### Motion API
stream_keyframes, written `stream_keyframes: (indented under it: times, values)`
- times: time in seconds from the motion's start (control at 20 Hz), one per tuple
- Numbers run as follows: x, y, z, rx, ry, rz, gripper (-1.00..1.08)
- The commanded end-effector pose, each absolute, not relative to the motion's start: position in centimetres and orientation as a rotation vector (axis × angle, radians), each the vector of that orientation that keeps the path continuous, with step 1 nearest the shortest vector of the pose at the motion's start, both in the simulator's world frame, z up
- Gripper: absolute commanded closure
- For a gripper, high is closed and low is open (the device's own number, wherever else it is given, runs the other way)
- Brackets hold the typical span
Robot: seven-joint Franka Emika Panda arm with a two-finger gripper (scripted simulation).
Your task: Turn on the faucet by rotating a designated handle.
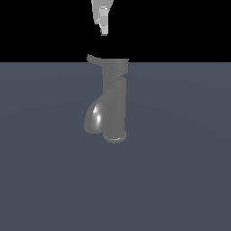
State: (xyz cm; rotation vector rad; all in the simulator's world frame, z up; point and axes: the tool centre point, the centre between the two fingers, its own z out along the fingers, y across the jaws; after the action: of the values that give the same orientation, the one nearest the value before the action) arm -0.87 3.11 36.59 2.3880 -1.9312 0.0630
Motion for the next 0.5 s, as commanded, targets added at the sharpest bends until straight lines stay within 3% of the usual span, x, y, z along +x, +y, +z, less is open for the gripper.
stream_keyframes:
  times: [0.0, 0.45]
  values:
    - [0.1, 3.5, 35.7, 2.338, -2.004, 0.060, 1.08]
    - [3.1, 4.7, 32.5, 2.151, -2.248, 0.037, 1.08]
